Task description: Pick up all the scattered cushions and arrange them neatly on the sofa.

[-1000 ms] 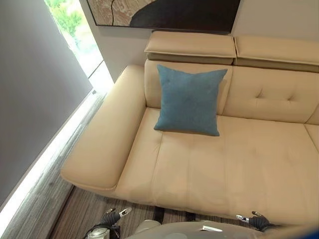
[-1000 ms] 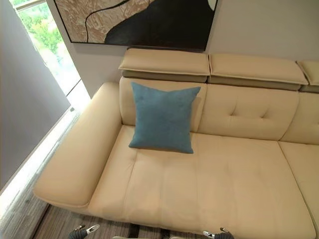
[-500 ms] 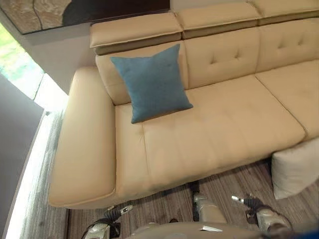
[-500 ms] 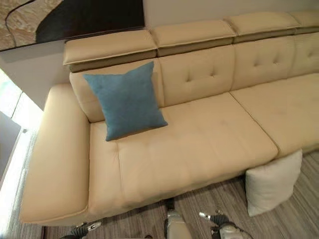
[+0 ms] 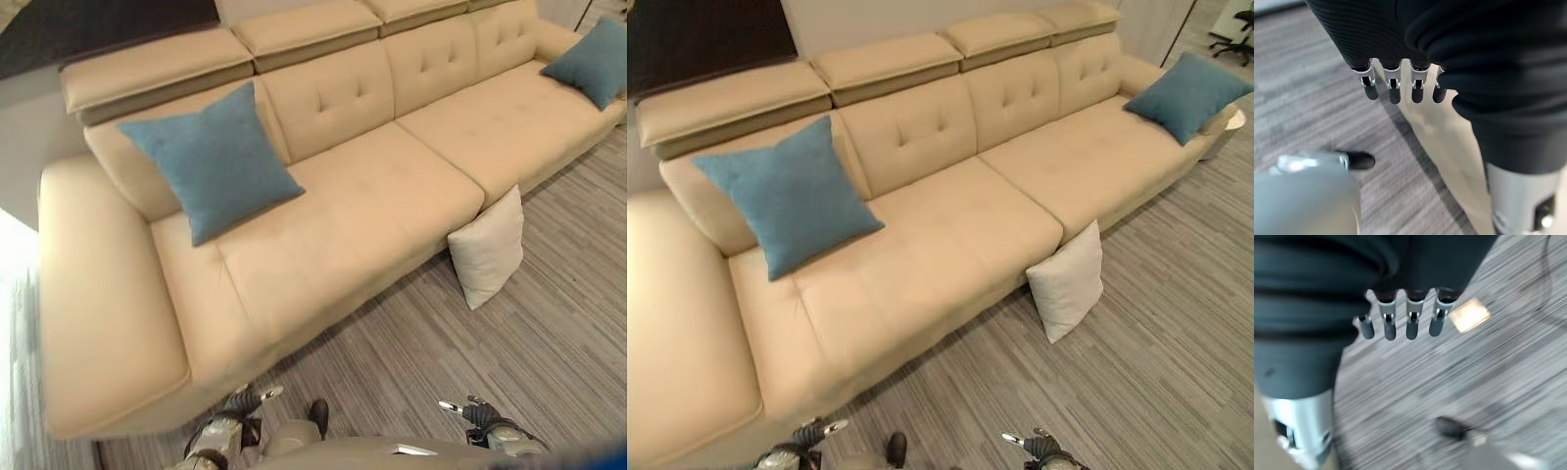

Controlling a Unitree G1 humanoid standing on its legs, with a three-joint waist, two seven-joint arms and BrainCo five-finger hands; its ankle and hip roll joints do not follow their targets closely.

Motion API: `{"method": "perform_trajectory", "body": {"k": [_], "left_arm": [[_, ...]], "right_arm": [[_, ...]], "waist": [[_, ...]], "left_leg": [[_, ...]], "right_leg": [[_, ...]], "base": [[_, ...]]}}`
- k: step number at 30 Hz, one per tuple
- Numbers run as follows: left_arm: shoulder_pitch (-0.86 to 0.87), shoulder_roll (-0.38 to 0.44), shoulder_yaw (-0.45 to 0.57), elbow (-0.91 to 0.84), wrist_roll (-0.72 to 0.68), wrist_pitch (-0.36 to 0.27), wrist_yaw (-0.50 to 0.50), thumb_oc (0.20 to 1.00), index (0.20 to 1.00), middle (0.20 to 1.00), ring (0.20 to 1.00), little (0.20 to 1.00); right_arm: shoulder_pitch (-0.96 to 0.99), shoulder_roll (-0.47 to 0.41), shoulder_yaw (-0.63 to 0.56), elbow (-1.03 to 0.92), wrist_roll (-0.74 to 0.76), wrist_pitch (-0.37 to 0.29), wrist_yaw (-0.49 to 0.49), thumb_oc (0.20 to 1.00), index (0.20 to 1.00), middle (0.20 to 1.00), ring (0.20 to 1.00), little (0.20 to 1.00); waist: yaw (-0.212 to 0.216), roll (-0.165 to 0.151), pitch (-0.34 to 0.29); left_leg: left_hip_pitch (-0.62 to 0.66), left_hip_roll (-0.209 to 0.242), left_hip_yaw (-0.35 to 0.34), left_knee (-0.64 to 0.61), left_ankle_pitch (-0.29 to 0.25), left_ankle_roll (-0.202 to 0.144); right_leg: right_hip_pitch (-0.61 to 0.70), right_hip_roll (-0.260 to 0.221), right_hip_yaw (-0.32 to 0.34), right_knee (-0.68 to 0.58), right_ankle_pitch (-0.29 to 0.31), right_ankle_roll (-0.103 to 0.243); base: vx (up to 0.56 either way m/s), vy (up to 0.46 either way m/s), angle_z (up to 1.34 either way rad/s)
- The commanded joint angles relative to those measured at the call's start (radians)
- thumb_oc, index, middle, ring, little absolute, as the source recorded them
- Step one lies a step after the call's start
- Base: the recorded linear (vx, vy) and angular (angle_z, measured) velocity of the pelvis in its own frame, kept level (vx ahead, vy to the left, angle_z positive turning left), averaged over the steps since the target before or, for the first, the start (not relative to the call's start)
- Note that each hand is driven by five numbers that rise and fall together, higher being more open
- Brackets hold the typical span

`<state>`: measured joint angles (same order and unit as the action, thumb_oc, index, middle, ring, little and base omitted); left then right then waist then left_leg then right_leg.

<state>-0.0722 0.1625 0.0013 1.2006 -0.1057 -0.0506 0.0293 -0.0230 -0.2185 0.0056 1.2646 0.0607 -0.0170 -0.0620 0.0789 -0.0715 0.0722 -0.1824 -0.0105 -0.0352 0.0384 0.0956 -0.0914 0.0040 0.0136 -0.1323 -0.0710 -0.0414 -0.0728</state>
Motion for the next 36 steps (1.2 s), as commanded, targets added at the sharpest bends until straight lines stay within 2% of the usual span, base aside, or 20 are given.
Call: {"method": "perform_trajectory", "body": {"k": [1,2,3,4,5,6,7,12,15,17,18,19,21,24,29,31,32,34,35,36], "left_arm": [[-0.017,-0.02,-0.018,0.0,0.008,-0.008,0.005,1.0,1.0,1.0,1.0,1.0],[-0.024,-0.02,-0.021,-0.002,0.005,-0.008,0.002,1.0,1.0,1.0,1.0,1.0],[-0.042,-0.024,-0.017,0.0,0.002,-0.007,0.0,1.0,1.0,1.0,1.0,1.0],[-0.048,-0.024,-0.011,-0.001,0.0,-0.006,0.0,1.0,1.0,1.0,1.0,1.0],[-0.048,-0.024,-0.011,-0.001,0.0,-0.006,0.0,1.0,1.0,1.0,1.0,1.0],[-0.058,-0.026,-0.01,-0.008,0.001,-0.005,0.001,1.0,1.0,1.0,1.0,1.0],[-0.061,-0.028,-0.012,-0.015,0.004,-0.004,0.002,1.0,1.0,1.0,1.0,1.0],[-0.065,-0.036,-0.032,-0.054,0.005,-0.002,0.012,1.0,1.0,1.0,1.0,1.0],[-0.063,-0.031,-0.043,-0.05,0.009,0.0,0.018,1.0,1.0,1.0,1.0,1.0],[-0.063,-0.015,-0.05,-0.039,0.006,0.0,0.025,1.0,1.0,1.0,1.0,1.0],[-0.052,-0.007,-0.047,-0.023,-0.001,0.001,0.028,1.0,1.0,1.0,1.0,1.0],[-0.043,-0.004,-0.041,-0.013,-0.001,0.0,0.028,1.0,1.0,1.0,1.0,1.0],[-0.027,0.002,-0.031,0.002,0.0,-0.003,0.028,1.0,1.0,1.0,1.0,1.0],[-0.03,0.016,-0.027,0.006,-0.001,-0.01,0.021,1.0,1.0,1.0,1.0,1.0],[-0.055,-0.003,-0.046,0.007,-0.004,-0.018,0.022,1.0,1.0,1.0,1.0,1.0],[-0.065,-0.006,-0.057,0.002,0.0,-0.019,0.021,1.0,1.0,1.0,1.0,1.0],[-0.078,-0.014,-0.073,-0.009,0.001,-0.021,0.017,1.0,1.0,1.0,1.0,1.0],[-0.086,-0.016,-0.08,-0.006,-0.002,-0.021,0.013,1.0,1.0,1.0,1.0,1.0],[-0.082,-0.023,-0.076,0.007,-0.003,-0.023,0.015,1.0,1.0,1.0,1.0,1.0],[-0.082,-0.023,-0.076,0.007,-0.003,-0.023,0.015,1.0,1.0,1.0,1.0,1.0]], "right_arm": [[-0.018,-0.038,-0.025,0.002,0.015,-0.009,-0.031,1.0,1.0,1.0,1.0,1.0],[-0.021,-0.038,-0.02,0.002,0.013,-0.01,-0.035,1.0,1.0,1.0,1.0,1.0],[-0.037,-0.039,-0.004,0.001,0.003,-0.004,-0.038,1.0,1.0,1.0,1.0,1.0],[-0.048,-0.036,0.005,-0.003,0.0,0.002,-0.036,1.0,1.0,1.0,1.0,1.0],[-0.048,-0.036,0.005,-0.003,0.0,0.002,-0.036,1.0,1.0,1.0,1.0,1.0],[-0.067,-0.032,0.021,-0.019,-0.002,0.012,-0.033,1.0,1.0,1.0,1.0,1.0],[-0.073,-0.034,0.025,-0.026,-0.001,0.015,-0.031,1.0,1.0,1.0,1.0,1.0],[-0.094,-0.054,0.042,-0.045,-0.003,0.025,-0.024,1.0,1.0,1.0,1.0,1.0],[-0.099,-0.056,0.053,-0.035,-0.013,0.027,-0.02,1.0,1.0,1.0,1.0,1.0],[-0.094,-0.051,0.055,-0.031,-0.022,0.023,-0.022,1.0,1.0,1.0,1.0,1.0],[-0.086,-0.05,0.058,-0.018,-0.032,0.017,-0.022,1.0,1.0,1.0,1.0,1.0],[-0.081,-0.051,0.061,-0.007,-0.037,0.014,-0.021,1.0,1.0,1.0,1.0,1.0],[-0.075,-0.053,0.067,0.009,-0.039,0.006,-0.018,1.0,1.0,1.0,1.0,1.0],[-0.067,-0.054,0.065,0.006,-0.025,-0.002,-0.019,1.0,1.0,1.0,1.0,1.0],[-0.032,-0.025,0.053,-0.066,-0.031,-0.012,-0.025,1.0,1.0,1.0,1.0,1.0],[-0.019,-0.029,0.04,-0.07,-0.03,-0.013,-0.029,1.0,1.0,1.0,1.0,1.0],[-0.009,-0.036,0.027,-0.078,-0.029,-0.018,-0.033,1.0,1.0,1.0,1.0,1.0],[-0.013,-0.037,0.019,-0.077,-0.026,-0.02,-0.036,1.0,1.0,1.0,1.0,1.0],[-0.018,-0.036,0.017,-0.074,-0.028,-0.021,-0.042,1.0,1.0,1.0,1.0,1.0],[-0.018,-0.036,0.017,-0.074,-0.028,-0.021,-0.042,1.0,1.0,1.0,1.0,1.0]], "waist": [[0.008,0.004,0.031],[0.019,-0.001,0.038],[0.04,-0.005,0.043],[0.05,-0.004,0.045],[0.051,-0.004,0.047],[0.064,0.004,0.051],[0.063,0.009,0.051],[0.037,0.037,0.075],[0.038,0.041,0.091],[0.044,0.041,0.102],[0.063,0.046,0.103],[0.07,0.046,0.097],[0.08,0.043,0.08],[0.109,0.011,0.05],[0.082,0.012,0.051],[0.069,0.015,0.051],[0.058,0.01,0.067],[0.058,0.008,0.077],[0.066,-0.003,0.097],[0.065,-0.002,0.097]], "left_leg": [[0.028,-0.055,-0.054,0.04,-0.106,0.091],[0.009,-0.07,-0.112,0.05,-0.102,0.084],[-0.014,-0.11,-0.247,0.069,-0.105,0.08],[-0.018,-0.13,-0.299,0.081,-0.106,0.081],[-0.017,-0.129,-0.298,0.082,-0.107,0.081],[-0.011,-0.171,-0.384,0.093,-0.111,0.08],[0.0,-0.181,-0.398,0.076,-0.123,0.084],[0.029,-0.166,-0.338,0.017,-0.121,0.116],[0.031,-0.153,-0.281,0.004,-0.113,0.13],[0.036,-0.137,-0.243,-0.004,-0.11,0.132],[0.036,-0.112,-0.2,-0.01,-0.109,0.126],[0.041,-0.101,-0.183,-0.018,-0.108,0.123],[0.061,-0.086,-0.157,-0.037,-0.107,0.12],[0.07,-0.083,-0.125,-0.057,-0.098,0.1],[0.107,-0.065,-0.138,-0.068,-0.104,0.097],[0.1,-0.057,-0.143,-0.048,-0.107,0.088],[0.054,-0.051,-0.125,0.064,-0.1,0.062],[0.014,-0.05,-0.115,0.13,-0.09,0.053],[-0.074,-0.055,-0.095,0.272,-0.076,0.062],[-0.076,-0.055,-0.095,0.275,-0.078,0.062]], "right_leg": [[-0.02,-0.028,0.081,-0.011,0.129,0.111],[-0.028,-0.027,0.098,-0.01,0.136,0.11],[-0.046,-0.023,0.141,-0.006,0.146,0.106],[-0.053,-0.019,0.166,-0.003,0.151,0.105],[-0.051,-0.019,0.167,-0.004,0.151,0.105],[-0.064,-0.012,0.222,0.002,0.165,0.108],[-0.071,-0.007,0.246,0.003,0.169,0.115],[-0.161,-0.009,0.304,0.049,0.208,0.142],[-0.209,-0.011,0.298,0.093,0.211,0.156],[-0.235,-0.025,0.239,0.127,0.208,0.159],[-0.231,-0.067,0.096,0.137,0.181,0.139],[-0.222,-0.075,0.042,0.14,0.168,0.133],[-0.193,-0.07,0.002,0.149,0.147,0.124],[-0.115,-0.05,0.017,0.074,0.142,0.121],[-0.089,-0.033,0.033,0.039,0.148,0.112],[-0.084,-0.031,0.025,0.027,0.146,0.109],[-0.067,-0.038,0.007,0.0,0.152,0.11],[-0.061,-0.042,0.002,-0.008,0.154,0.109],[-0.044,-0.05,0.0,-0.011,0.151,0.102],[-0.044,-0.05,-0.001,-0.011,0.15,0.102]], "base": [[-0.12,-0.042,0.27],[-0.17,-0.037,0.09],[-0.1,0.025,-0.46],[-0.06,0.026,-1.26],[-0.06,0.095,-1.87],[-0.08,0.121,-1.91],[-0.1,0.168,-1.35],[-0.15,0.208,-0.82],[-0.14,0.154,-1.66],[-0.11,0.062,-1.23],[-0.1,0.024,-0.65],[-0.07,0.011,-1.05],[0.01,-0.014,-1.39],[0.05,-0.145,-1.07],[0.15,-0.184,0.17],[0.12,-0.22,0.27],[0.09,-0.205,0.4],[0.07,-0.184,0.46],[0.08,-0.16,0.43],[0.12,-0.135,0.21]]}}
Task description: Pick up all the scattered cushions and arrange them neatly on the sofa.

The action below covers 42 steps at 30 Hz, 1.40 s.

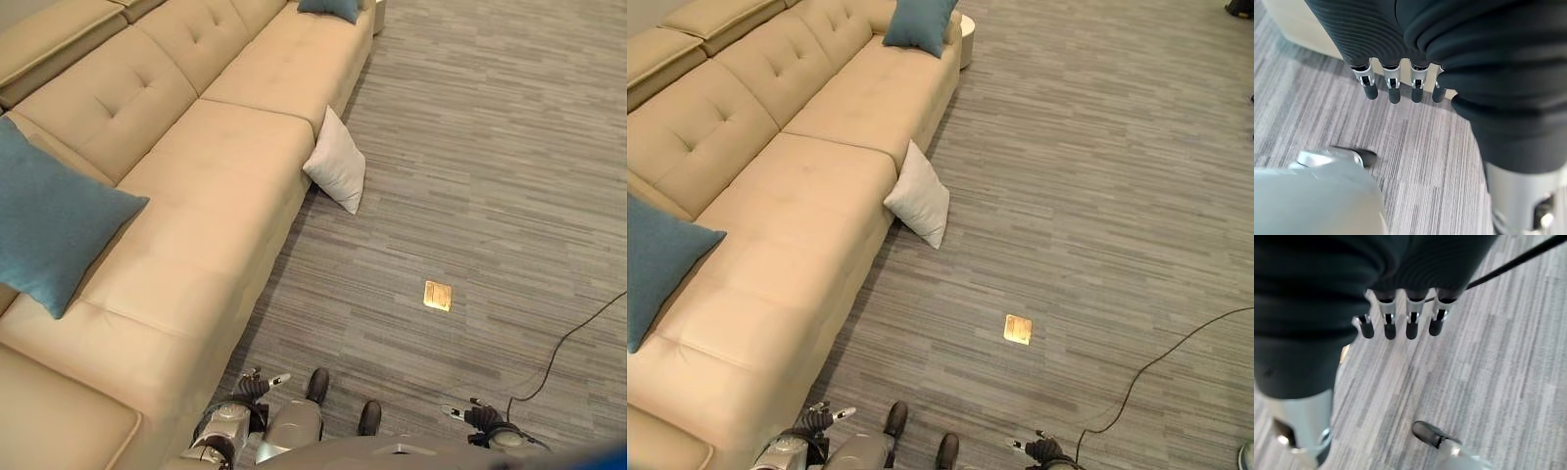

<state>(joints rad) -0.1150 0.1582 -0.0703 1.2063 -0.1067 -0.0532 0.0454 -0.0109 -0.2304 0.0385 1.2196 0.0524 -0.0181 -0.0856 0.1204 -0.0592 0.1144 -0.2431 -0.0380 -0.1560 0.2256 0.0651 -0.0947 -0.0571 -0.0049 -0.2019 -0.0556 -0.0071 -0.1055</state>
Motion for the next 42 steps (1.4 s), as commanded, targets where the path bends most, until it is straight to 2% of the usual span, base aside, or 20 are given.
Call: {"method": "perform_trajectory", "body": {"k": [1,5,9,12,13,14,15,17,18,19,20,22,25,29,33,35,36,40,41,42], "left_arm": [[-0.034,-0.018,-0.002,0.007,-0.003,-0.02,-0.001,1.0,1.0,1.0,1.0,1.0],[-0.011,-0.013,0.007,0.048,0.001,-0.011,-0.009,1.0,1.0,1.0,1.0,1.0],[0.009,-0.008,0.028,0.045,-0.013,-0.008,-0.018,1.0,1.0,1.0,1.0,1.0],[0.021,0.016,0.053,0.059,-0.017,-0.001,-0.022,1.0,1.0,1.0,1.0,1.0],[0.021,0.025,0.061,0.053,-0.015,0.001,-0.021,1.0,1.0,1.0,1.0,1.0],[0.017,0.036,0.063,0.039,-0.014,0.002,-0.019,1.0,1.0,1.0,1.0,1.0],[0.015,0.041,0.065,0.029,-0.018,0.002,-0.018,1.0,1.0,1.0,1.0,1.0],[0.001,0.043,0.058,0.022,-0.017,0.002,-0.009,1.0,1.0,1.0,1.0,1.0],[-0.001,0.053,0.06,0.008,-0.017,0.003,-0.002,1.0,1.0,1.0,1.0,1.0],[0.003,0.051,0.07,-0.001,-0.015,0.002,-0.001,1.0,1.0,1.0,1.0,1.0],[0.008,0.05,0.071,0.0,-0.007,-0.006,-0.001,1.0,1.0,1.0,1.0,1.0],[0.019,0.053,0.075,0.003,-0.016,-0.009,-0.003,1.0,1.0,1.0,1.0,1.0],[0.02,0.057,0.063,0.023,-0.022,-0.011,0.001,1.0,1.0,1.0,1.0,1.0],[0.019,0.054,0.056,0.023,-0.021,-0.012,0.001,1.0,1.0,1.0,1.0,1.0],[0.024,0.04,0.048,0.017,-0.008,-0.014,-0.014,1.0,1.0,1.0,1.0,1.0],[0.021,0.023,0.046,0.016,-0.013,-0.014,-0.022,1.0,1.0,1.0,1.0,1.0],[0.009,0.006,0.037,0.004,-0.003,-0.013,-0.024,1.0,1.0,1.0,1.0,1.0],[-0.007,-0.004,0.007,0.008,0.015,-0.014,-0.028,1.0,1.0,1.0,1.0,1.0],[-0.012,-0.003,0.0,0.004,0.015,-0.006,-0.028,1.0,1.0,1.0,1.0,1.0],[-0.013,-0.004,-0.001,-0.004,0.011,-0.003,-0.028,1.0,1.0,1.0,1.0,1.0]], "right_arm": [[-0.031,-0.022,-0.015,-0.028,-0.022,-0.019,-0.02,1.0,1.0,1.0,1.0,1.0],[-0.024,-0.021,-0.016,-0.018,-0.02,-0.017,-0.017,1.0,1.0,1.0,1.0,1.0],[-0.016,-0.019,0.005,-0.044,-0.022,-0.01,-0.008,1.0,1.0,1.0,1.0,1.0],[-0.015,-0.014,0.019,-0.066,-0.027,-0.009,0.012,1.0,1.0,1.0,1.0,1.0],[-0.017,-0.008,0.028,-0.079,-0.031,-0.014,0.023,1.0,1.0,1.0,1.0,1.0],[-0.023,-0.005,0.035,-0.086,-0.039,-0.015,0.028,1.0,1.0,1.0,1.0,1.0],[-0.029,-0.007,0.036,-0.091,-0.039,-0.014,0.033,1.0,1.0,1.0,1.0,1.0],[-0.044,-0.002,0.041,-0.093,-0.039,-0.016,0.031,1.0,1.0,1.0,1.0,1.0],[-0.046,0.007,0.047,-0.104,-0.047,-0.015,0.026,1.0,1.0,1.0,1.0,1.0],[-0.05,0.003,0.057,-0.108,-0.051,-0.018,0.024,1.0,1.0,1.0,1.0,1.0],[-0.058,0.0,0.068,-0.112,-0.054,-0.019,0.021,1.0,1.0,1.0,1.0,1.0],[-0.053,-0.004,0.074,-0.117,-0.055,-0.008,0.028,1.0,1.0,1.0,1.0,1.0],[-0.053,-0.008,0.076,-0.125,-0.049,0.001,0.031,1.0,1.0,1.0,1.0,1.0],[-0.041,-0.014,0.073,-0.121,-0.044,-0.005,0.031,1.0,1.0,1.0,1.0,1.0],[-0.042,-0.039,0.054,-0.077,-0.015,-0.025,0.02,1.0,1.0,1.0,1.0,1.0],[-0.065,-0.044,0.049,-0.04,-0.016,-0.018,0.022,1.0,1.0,1.0,1.0,1.0],[-0.084,-0.041,0.046,-0.029,-0.019,-0.016,0.01,1.0,1.0,1.0,1.0,1.0],[-0.079,-0.049,0.034,-0.016,-0.014,-0.02,-0.002,1.0,1.0,1.0,1.0,1.0],[-0.066,-0.056,0.03,-0.022,-0.017,-0.019,-0.006,1.0,1.0,1.0,1.0,1.0],[-0.063,-0.058,0.032,-0.024,-0.019,-0.017,-0.006,1.0,1.0,1.0,1.0,1.0]], "waist": [[0.029,-0.016,0.056],[0.065,-0.018,0.045],[0.13,0.0,0.038],[0.14,-0.03,0.008],[0.15,-0.042,0.003],[0.149,-0.041,0.004],[0.144,-0.03,0.009],[0.118,0.003,0.018],[0.094,0.031,0.013],[0.086,0.037,0.012],[0.071,0.039,0.009],[0.047,0.03,0.015],[0.03,0.034,0.017],[0.016,0.023,-0.011],[0.014,0.026,-0.023],[0.023,0.017,-0.007],[0.033,-0.005,0.013],[0.045,-0.011,0.032],[0.056,0.002,0.033],[0.073,0.016,0.038]], "left_leg": [[-0.037,-0.037,0.026,0.103,-0.053,0.072],[-0.144,-0.097,0.097,0.019,-0.056,0.088],[-0.186,-0.153,0.047,-0.058,0.024,0.072],[-0.117,-0.151,0.009,-0.089,-0.002,0.101],[-0.081,-0.142,0.011,-0.094,-0.016,0.114],[-0.044,-0.136,0.005,-0.088,-0.019,0.125],[-0.02,-0.122,-0.003,-0.088,-0.018,0.132],[0.035,-0.098,-0.032,-0.107,-0.029,0.151],[0.094,-0.069,-0.055,-0.137,-0.029,0.152],[0.136,-0.053,-0.064,-0.157,-0.048,0.147],[0.201,-0.043,-0.08,-0.201,-0.073,0.145],[0.272,-0.042,-0.116,-0.241,-0.1,0.136],[0.347,-0.015,-0.148,-0.287,-0.122,0.126],[0.365,0.037,-0.174,-0.266,-0.106,0.094],[0.307,0.075,-0.182,-0.143,-0.01,0.047],[0.231,0.076,-0.148,-0.01,0.048,0.034],[0.139,0.08,-0.069,0.09,0.042,0.057],[0.056,-0.027,-0.046,0.026,-0.059,0.081],[0.012,-0.115,-0.039,-0.043,-0.065,0.091],[-0.011,-0.15,-0.038,-0.075,-0.046,0.091]], "right_leg": [[0.024,-0.027,0.076,-0.025,0.11,0.134],[0.074,0.01,0.116,-0.029,0.069,0.126],[0.127,0.066,0.202,-0.006,0.052,0.108],[0.14,0.055,0.226,0.065,0.034,0.121],[0.128,0.049,0.232,0.162,0.044,0.146],[0.076,0.033,0.213,0.299,0.128,0.203],[0.036,0.028,0.207,0.391,0.173,0.22],[-0.041,0.04,0.19,0.545,0.211,0.224],[-0.12,0.0,0.122,0.584,0.191,0.21],[-0.143,-0.06,0.071,0.477,0.143,0.186],[-0.19,-0.065,0.068,0.36,0.135,0.172],[-0.235,-0.084,0.1,0.153,0.192,0.19],[-0.254,-0.087,0.11,0.053,0.248,0.207],[-0.222,-0.056,0.141,0.075,0.252,0.187],[-0.152,-0.04,0.097,0.051,0.212,0.163],[-0.114,-0.048,0.072,0.036,0.197,0.151],[-0.081,-0.066,0.055,0.017,0.179,0.144],[-0.029,-0.046,0.081,0.007,0.143,0.13],[-0.017,-0.017,0.097,0.004,0.135,0.126],[-0.001,0.005,0.113,0.002,0.129,0.125]], "base": [[0.23,-0.075,-0.26],[0.28,-0.045,-0.07],[0.28,0.044,-0.6],[0.34,0.104,-1.12],[0.33,0.162,-0.3],[0.34,0.179,-0.3],[0.24,0.142,-0.62],[0.23,0.139,-0.36],[0.4,0.11,0.46],[0.58,0.034,0.47],[0.53,-0.075,0.04],[0.46,-0.143,-0.18],[0.39,-0.203,0.3],[0.29,-0.243,0.28],[0.17,-0.214,0.42],[0.14,-0.21,0.26],[0.17,-0.253,-0.05],[0.19,-0.152,0.15],[0.22,-0.111,0.0],[0.2,-0.065,0.1]]}}
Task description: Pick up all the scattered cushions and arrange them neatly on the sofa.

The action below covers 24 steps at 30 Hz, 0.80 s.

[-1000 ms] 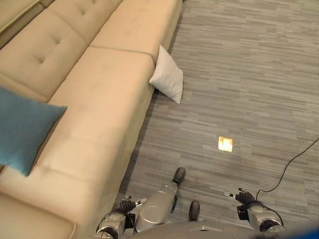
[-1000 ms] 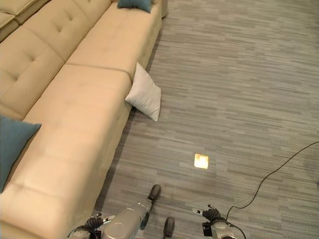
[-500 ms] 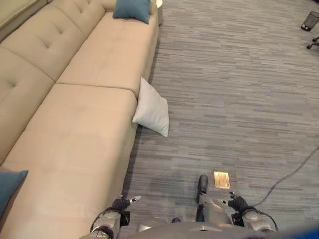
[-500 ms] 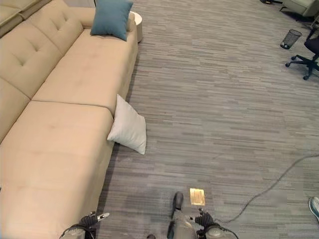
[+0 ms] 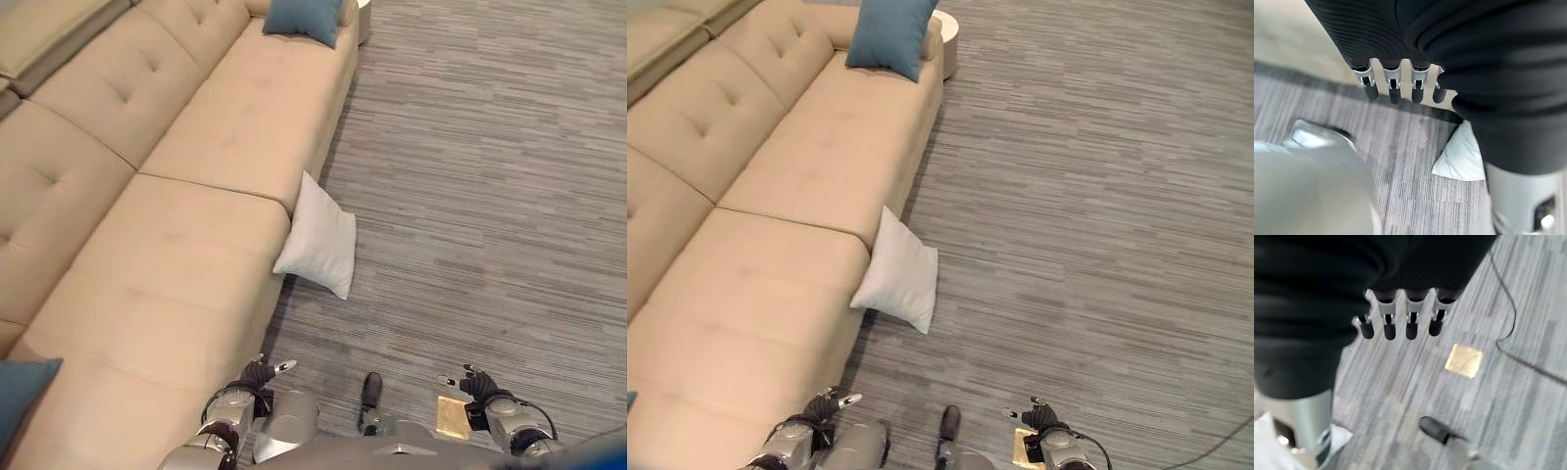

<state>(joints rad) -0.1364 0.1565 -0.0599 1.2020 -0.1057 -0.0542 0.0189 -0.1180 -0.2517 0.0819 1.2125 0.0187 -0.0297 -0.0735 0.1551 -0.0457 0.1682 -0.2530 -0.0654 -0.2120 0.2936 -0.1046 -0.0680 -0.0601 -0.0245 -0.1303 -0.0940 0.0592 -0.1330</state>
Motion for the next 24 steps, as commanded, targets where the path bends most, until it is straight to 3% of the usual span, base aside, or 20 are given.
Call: {"method": "perform_trajectory", "body": {"k": [1,2,3,6,8,9,10,11,15,17,18,21,24], "left_arm": [[0.011,-0.003,-0.008,-0.009,0.006,0.0,-0.004,1.0,1.0,1.0,1.0,1.0],[0.014,-0.003,-0.005,-0.015,0.003,0.002,-0.003,1.0,1.0,1.0,1.0,1.0],[0.033,-0.002,0.012,-0.001,-0.001,0.007,-0.006,1.0,1.0,1.0,1.0,1.0],[0.041,0.002,0.027,0.01,0.0,0.006,-0.003,1.0,1.0,1.0,1.0,1.0],[0.053,0.009,0.05,0.003,-0.002,0.01,0.002,1.0,1.0,1.0,1.0,1.0],[0.053,0.009,0.05,0.003,-0.002,0.01,0.002,1.0,1.0,1.0,1.0,1.0],[0.048,0.019,0.046,-0.003,0.0,0.008,0.01,1.0,1.0,1.0,1.0,1.0],[0.043,0.024,0.038,-0.006,0.001,0.005,0.016,1.0,1.0,1.0,1.0,1.0],[0.04,0.026,0.039,-0.022,0.004,0.003,0.016,1.0,1.0,1.0,1.0,1.0],[0.048,0.025,0.038,-0.021,0.004,0.0,0.015,1.0,1.0,1.0,1.0,1.0],[0.056,0.031,0.039,-0.016,0.0,0.002,0.013,1.0,1.0,1.0,1.0,1.0],[0.059,0.028,0.036,-0.01,0.001,-0.006,0.013,1.0,1.0,1.0,1.0,1.0],[0.048,0.02,0.03,-0.012,-0.002,-0.011,0.006,1.0,1.0,1.0,1.0,1.0]], "right_arm": [[0.051,-0.038,-0.013,-0.015,0.014,-0.003,-0.017,1.0,1.0,1.0,1.0,1.0],[0.056,-0.042,-0.01,-0.012,0.013,0.0,-0.018,1.0,1.0,1.0,1.0,1.0],[0.054,-0.037,0.015,0.0,-0.005,-0.002,-0.009,1.0,1.0,1.0,1.0,1.0],[0.052,-0.038,0.023,-0.003,-0.011,-0.006,-0.002,1.0,1.0,1.0,1.0,1.0],[0.033,-0.026,0.047,-0.011,-0.026,-0.011,0.007,1.0,1.0,1.0,1.0,1.0],[0.033,-0.026,0.047,-0.011,-0.026,-0.011,0.007,1.0,1.0,1.0,1.0,1.0],[0.025,-0.017,0.052,-0.017,-0.034,-0.016,0.007,1.0,1.0,1.0,1.0,1.0],[0.015,-0.012,0.054,-0.02,-0.033,-0.018,0.007,1.0,1.0,1.0,1.0,1.0],[0.001,-0.012,0.065,-0.026,-0.033,-0.017,0.007,1.0,1.0,1.0,1.0,1.0],[0.002,-0.009,0.067,-0.027,-0.033,-0.013,0.012,1.0,1.0,1.0,1.0,1.0],[0.015,-0.007,0.064,-0.023,-0.033,-0.009,0.02,1.0,1.0,1.0,1.0,1.0],[0.02,0.002,0.074,-0.018,-0.03,-0.011,0.021,1.0,1.0,1.0,1.0,1.0],[0.025,-0.006,0.068,-0.019,-0.017,-0.015,0.012,1.0,1.0,1.0,1.0,1.0]], "waist": [[0.051,0.016,-0.017],[0.061,0.025,-0.017],[0.07,0.028,-0.043],[0.076,0.026,-0.05],[0.091,0.035,-0.06],[0.092,0.035,-0.06],[0.081,0.057,-0.051],[0.067,0.066,-0.05],[0.068,0.073,-0.047],[0.069,0.077,-0.049],[0.063,0.06,-0.055],[0.065,0.03,-0.061],[0.055,0.022,-0.068]], "left_leg": [[-0.008,-0.138,0.015,-0.174,0.143,0.062],[-0.028,-0.151,0.01,-0.178,0.161,0.06],[0.035,-0.15,-0.046,-0.202,0.147,0.087],[0.058,-0.133,-0.047,-0.212,0.137,0.092],[0.105,-0.106,-0.042,-0.239,0.137,0.107],[0.105,-0.106,-0.042,-0.239,0.137,0.108],[0.13,-0.077,-0.046,-0.25,0.14,0.119],[0.158,-0.06,-0.063,-0.27,0.14,0.117],[0.189,-0.017,-0.071,-0.31,0.12,0.104],[0.22,0.013,-0.079,-0.346,0.104,0.094],[0.246,0.027,-0.086,-0.369,0.092,0.085],[0.258,0.054,-0.088,-0.381,0.093,0.066],[0.248,0.09,-0.109,-0.367,0.116,0.044]], "right_leg": [[0.012,0.043,0.056,0.045,0.057,0.15],[0.018,0.057,0.07,0.052,0.049,0.146],[0.021,0.07,0.09,0.103,0.02,0.14],[0.019,0.069,0.087,0.168,-0.005,0.143],[-0.032,0.056,0.072,0.322,0.019,0.18],[-0.033,0.055,0.073,0.324,0.018,0.18],[-0.113,0.041,0.061,0.472,0.065,0.216],[-0.147,0.016,0.069,0.485,0.068,0.21],[-0.14,-0.067,0.048,0.369,0.05,0.192],[-0.162,-0.115,0.047,0.28,0.081,0.196],[-0.156,-0.131,0.035,0.2,0.105,0.202],[-0.117,-0.104,0.043,0.15,0.113,0.206],[-0.093,-0.066,0.052,0.137,0.088,0.191]], "base": [[0.13,-0.022,0.0],[0.27,0.011,-0.62],[0.29,0.028,-0.98],[0.15,0.035,-0.92],[0.14,0.089,-0.35],[0.1,0.081,-0.32],[0.08,0.005,-0.67],[0.12,-0.051,-0.53],[0.09,-0.125,0.13],[0.17,-0.246,-0.18],[0.21,-0.332,-0.21],[0.16,-0.323,-0.1],[0.13,-0.298,0.13]]}}
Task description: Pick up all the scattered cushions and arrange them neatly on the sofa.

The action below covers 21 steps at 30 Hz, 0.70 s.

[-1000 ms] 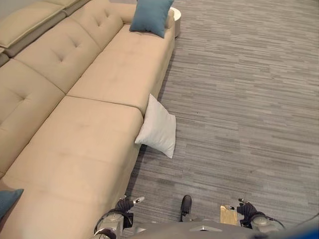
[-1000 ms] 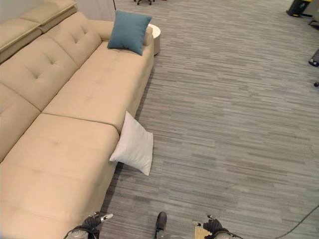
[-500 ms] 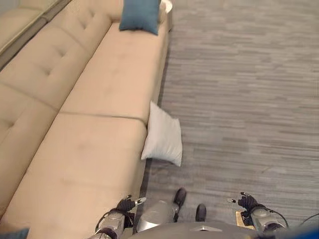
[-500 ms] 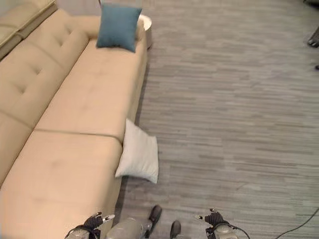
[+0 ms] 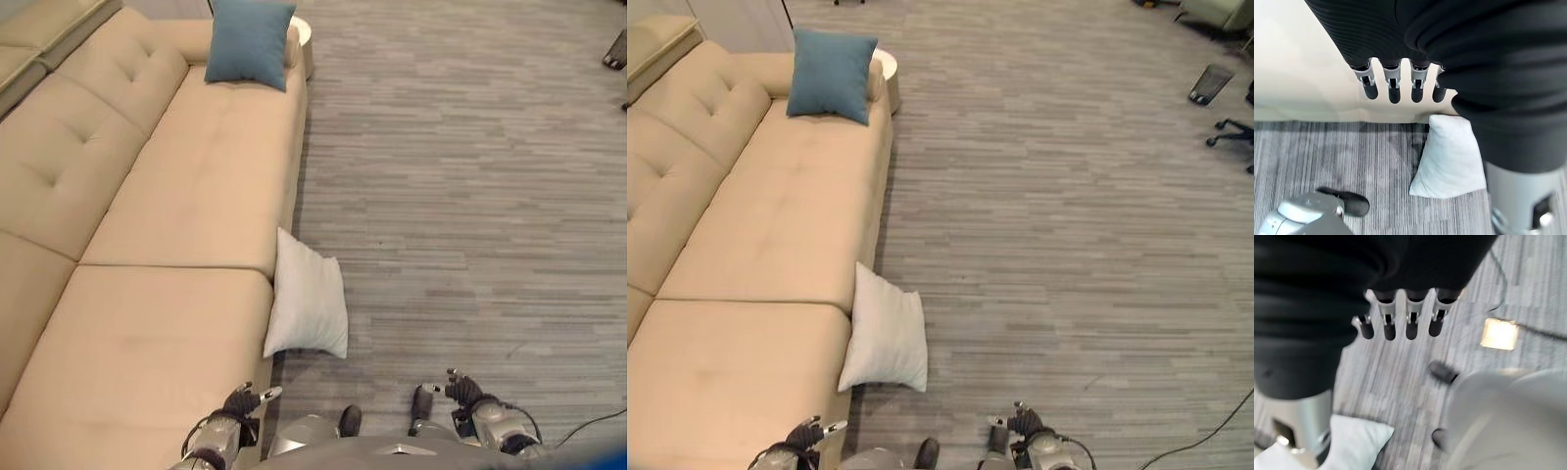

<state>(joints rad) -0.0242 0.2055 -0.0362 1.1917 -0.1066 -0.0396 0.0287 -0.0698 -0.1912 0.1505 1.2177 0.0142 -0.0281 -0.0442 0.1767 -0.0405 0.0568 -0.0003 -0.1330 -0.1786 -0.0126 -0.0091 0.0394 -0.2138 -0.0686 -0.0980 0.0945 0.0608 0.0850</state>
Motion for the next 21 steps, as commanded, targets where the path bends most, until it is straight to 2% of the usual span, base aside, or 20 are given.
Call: {"method": "perform_trajectory", "body": {"k": [1,2,3,4,6,9,10,12,13,14,16,17,18,20,21], "left_arm": [[-0.068,-0.033,0.005,0.001,-0.002,-0.025,-0.004,1.0,1.0,1.0,1.0,1.0],[-0.074,-0.037,0.005,0.002,-0.001,-0.021,-0.008,1.0,1.0,1.0,1.0,1.0],[-0.1,-0.053,-0.015,0.0,-0.002,-0.017,-0.016,1.0,1.0,1.0,1.0,1.0],[-0.1,-0.053,-0.015,0.0,-0.002,-0.017,-0.016,1.0,1.0,1.0,1.0,1.0],[-0.107,-0.058,-0.028,0.0,-0.001,-0.019,-0.014,1.0,1.0,1.0,1.0,1.0],[-0.107,-0.062,-0.021,0.027,-0.01,-0.023,-0.014,1.0,1.0,1.0,1.0,1.0],[-0.102,-0.065,-0.021,0.046,-0.007,-0.02,-0.017,1.0,1.0,1.0,1.0,1.0],[-0.094,-0.068,-0.021,0.039,-0.001,-0.014,-0.018,1.0,1.0,1.0,1.0,1.0],[-0.083,-0.066,-0.011,0.038,-0.001,-0.011,-0.021,1.0,1.0,1.0,1.0,1.0],[-0.077,-0.064,-0.01,0.042,-0.003,-0.01,-0.021,1.0,1.0,1.0,1.0,1.0],[-0.07,-0.057,-0.001,0.047,-0.005,-0.008,-0.024,1.0,1.0,1.0,1.0,1.0],[-0.069,-0.053,0.002,0.049,-0.011,-0.01,-0.024,1.0,1.0,1.0,1.0,1.0],[-0.068,-0.055,0.012,0.054,-0.006,-0.009,-0.02,1.0,1.0,1.0,1.0,1.0],[-0.066,-0.05,0.018,0.044,-0.011,-0.006,-0.018,1.0,1.0,1.0,1.0,1.0],[-0.067,-0.049,0.013,0.041,-0.002,-0.009,-0.007,1.0,1.0,1.0,1.0,1.0]], "right_arm": [[-0.024,-0.068,-0.003,-0.026,-0.008,-0.016,-0.018,1.0,1.0,1.0,1.0,1.0],[-0.025,-0.073,-0.009,-0.025,-0.003,-0.014,-0.019,1.0,1.0,1.0,1.0,1.0],[-0.015,-0.087,-0.04,-0.027,0.018,-0.015,-0.034,1.0,1.0,1.0,1.0,1.0],[-0.015,-0.087,-0.04,-0.027,0.018,-0.015,-0.034,1.0,1.0,1.0,1.0,1.0],[-0.006,-0.094,-0.064,-0.023,0.03,-0.016,-0.045,1.0,1.0,1.0,1.0,1.0],[-0.007,-0.094,-0.078,0.0,0.031,-0.018,-0.051,1.0,1.0,1.0,1.0,1.0],[0.003,-0.092,-0.087,0.001,0.028,-0.017,-0.051,1.0,1.0,1.0,1.0,1.0],[0.012,-0.089,-0.084,-0.009,0.027,-0.014,-0.051,1.0,1.0,1.0,1.0,1.0],[0.017,-0.093,-0.075,-0.008,0.022,-0.013,-0.049,1.0,1.0,1.0,1.0,1.0],[0.014,-0.093,-0.071,-0.005,0.018,-0.011,-0.041,1.0,1.0,1.0,1.0,1.0],[0.006,-0.086,-0.054,-0.007,0.007,-0.011,-0.033,1.0,1.0,1.0,1.0,1.0],[0.006,-0.085,-0.05,-0.008,0.003,-0.013,-0.032,1.0,1.0,1.0,1.0,1.0],[-0.003,-0.081,-0.035,-0.013,-0.008,-0.017,-0.027,1.0,1.0,1.0,1.0,1.0],[-0.018,-0.081,-0.03,-0.01,-0.011,-0.017,-0.022,1.0,1.0,1.0,1.0,1.0],[-0.02,-0.076,-0.022,-0.004,-0.013,-0.021,-0.02,1.0,1.0,1.0,1.0,1.0]], "waist": [[0.03,0.015,0.045],[0.027,0.013,0.049],[0.02,0.001,0.072],[0.02,0.001,0.072],[0.013,-0.012,0.086],[0.024,-0.014,0.09],[0.031,-0.01,0.08],[0.05,0.003,0.072],[0.067,0.016,0.06],[0.078,0.013,0.063],[0.092,0.014,0.047],[0.091,0.013,0.049],[0.093,0.019,0.045],[0.09,0.03,0.042],[0.062,0.07,0.04]], "left_leg": [[-0.022,0.16,-0.146,-0.033,0.025,-0.069],[-0.046,0.158,-0.146,0.014,0.028,-0.075],[-0.152,0.151,-0.073,0.17,0.054,-0.08],[-0.152,0.151,-0.073,0.171,0.054,-0.08],[-0.21,0.154,-0.01,0.247,0.055,-0.071],[-0.241,0.055,-0.039,0.25,0.009,-0.057],[-0.254,0.01,-0.001,0.213,-0.005,-0.043],[-0.289,-0.048,0.036,0.187,0.012,-0.037],[-0.283,-0.065,0.018,0.168,0.021,-0.035],[-0.299,-0.065,0.006,0.196,0.03,-0.043],[-0.257,-0.079,-0.043,0.179,0.029,-0.031],[-0.245,-0.071,-0.045,0.177,0.026,-0.026],[-0.204,-0.062,-0.057,0.146,0.014,-0.002],[-0.175,-0.045,-0.06,0.126,0.022,0.01],[-0.111,-0.014,-0.083,0.086,0.033,0.024]], "right_leg": [[0.068,-0.014,0.016,-0.055,0.08,-0.031],[0.077,-0.01,0.009,-0.057,0.07,-0.037],[0.104,-0.022,-0.031,-0.068,0.057,-0.051],[0.104,-0.022,-0.031,-0.068,0.057,-0.051],[0.128,-0.03,-0.061,-0.082,0.05,-0.056],[0.146,-0.01,-0.058,-0.082,0.037,-0.063],[0.159,0.005,-0.059,-0.084,0.031,-0.062],[0.183,0.037,-0.043,-0.083,0.015,-0.068],[0.191,0.06,-0.014,-0.078,-0.002,-0.069],[0.197,0.059,-0.001,-0.063,-0.003,-0.067],[0.196,0.064,0.012,-0.03,-0.009,-0.065],[0.192,0.06,0.012,-0.004,-0.006,-0.061],[0.171,0.05,0.009,0.079,0.002,-0.046],[0.131,0.033,0.004,0.187,0.042,-0.023],[0.045,0.036,-0.004,0.357,0.104,-0.006]], "base": [[0.08,-0.237,0.29],[0.06,-0.369,0.18],[0.03,-0.277,0.21],[0.03,-0.286,0.61],[0.06,-0.177,0.87],[0.16,-0.148,0.6],[0.25,-0.088,0.18],[0.24,-0.018,-0.04],[0.19,0.044,-0.33],[0.23,0.071,-0.39],[0.21,0.059,-0.57],[0.23,0.107,-0.71],[0.21,0.126,-0.52],[0.23,0.177,-0.15],[0.28,0.187,-0.41]]}}
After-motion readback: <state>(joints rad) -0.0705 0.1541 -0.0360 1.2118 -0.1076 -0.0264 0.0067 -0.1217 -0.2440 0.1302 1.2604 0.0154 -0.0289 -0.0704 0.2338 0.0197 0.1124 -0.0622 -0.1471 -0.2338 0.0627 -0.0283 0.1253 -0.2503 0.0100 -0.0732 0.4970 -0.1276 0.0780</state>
